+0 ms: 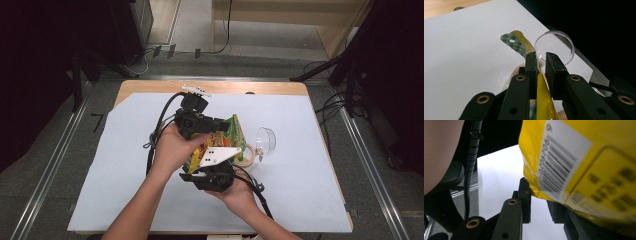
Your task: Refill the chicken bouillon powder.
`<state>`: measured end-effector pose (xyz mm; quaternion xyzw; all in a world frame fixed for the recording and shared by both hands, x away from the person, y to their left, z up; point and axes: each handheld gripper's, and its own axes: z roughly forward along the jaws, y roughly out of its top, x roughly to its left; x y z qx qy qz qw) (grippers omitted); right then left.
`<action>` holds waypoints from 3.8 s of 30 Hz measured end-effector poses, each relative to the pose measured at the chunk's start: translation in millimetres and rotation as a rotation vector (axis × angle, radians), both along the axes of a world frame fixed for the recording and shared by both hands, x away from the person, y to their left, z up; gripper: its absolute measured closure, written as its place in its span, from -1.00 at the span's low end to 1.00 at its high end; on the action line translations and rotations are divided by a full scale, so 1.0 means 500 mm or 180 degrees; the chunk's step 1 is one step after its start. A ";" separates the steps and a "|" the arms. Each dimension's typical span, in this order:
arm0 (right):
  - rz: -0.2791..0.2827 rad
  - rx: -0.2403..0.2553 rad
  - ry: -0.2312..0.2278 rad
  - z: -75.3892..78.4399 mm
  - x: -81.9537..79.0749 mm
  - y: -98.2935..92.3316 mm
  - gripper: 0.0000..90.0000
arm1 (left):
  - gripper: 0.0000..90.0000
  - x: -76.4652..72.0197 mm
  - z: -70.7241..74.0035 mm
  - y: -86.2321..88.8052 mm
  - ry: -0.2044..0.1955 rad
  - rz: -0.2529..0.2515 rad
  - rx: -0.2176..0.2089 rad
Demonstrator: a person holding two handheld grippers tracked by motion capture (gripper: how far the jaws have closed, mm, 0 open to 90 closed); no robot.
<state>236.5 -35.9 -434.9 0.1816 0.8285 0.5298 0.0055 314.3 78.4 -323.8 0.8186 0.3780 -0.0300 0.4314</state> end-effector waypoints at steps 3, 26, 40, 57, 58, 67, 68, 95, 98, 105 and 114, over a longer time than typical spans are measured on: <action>0.0006 -0.0018 -0.0006 0.001 -0.001 0.000 0.68 | 0.79 0.000 0.001 0.001 -0.0007 -0.0004 -0.0005; 0.0008 0.0025 -0.0047 0.003 -0.006 0.001 0.68 | 0.80 -0.003 0.004 0.002 -0.0002 0.0000 0.0015; 0.0007 -0.0012 0.0014 0.000 -0.002 0.000 0.69 | 0.80 -0.006 0.003 -0.002 -0.0034 0.0005 0.0042; -0.0038 0.0025 0.0034 -0.001 -0.005 -0.003 0.68 | 0.80 -0.010 0.007 -0.014 -0.0058 -0.0038 0.0071; -0.0045 0.0023 0.0020 -0.001 -0.004 -0.004 0.68 | 0.80 -0.009 0.007 -0.014 -0.0055 -0.0049 0.0083; -0.0081 0.0015 0.0027 -0.003 -0.001 -0.010 0.69 | 0.79 -0.017 0.011 -0.029 -0.0138 -0.0068 0.0117; -0.0090 0.0026 0.0027 -0.004 -0.001 -0.011 0.69 | 0.79 -0.018 0.011 -0.030 -0.0142 -0.0076 0.0124; -0.0091 -0.0007 0.0041 0.004 -0.004 -0.011 0.69 | 0.78 0.010 -0.003 -0.013 0.0032 -0.0052 -0.0054; -0.0083 0.0005 0.0038 0.005 -0.004 -0.009 0.68 | 0.78 0.012 -0.003 -0.010 0.0035 -0.0040 -0.0063; -0.0081 -0.0002 0.0060 0.005 -0.001 -0.006 0.68 | 0.78 0.015 -0.003 -0.008 0.0030 -0.0044 -0.0066; -0.0091 -0.0032 0.0035 0.004 -0.001 -0.008 0.68 | 0.78 0.011 -0.002 -0.011 0.0013 -0.0059 -0.0060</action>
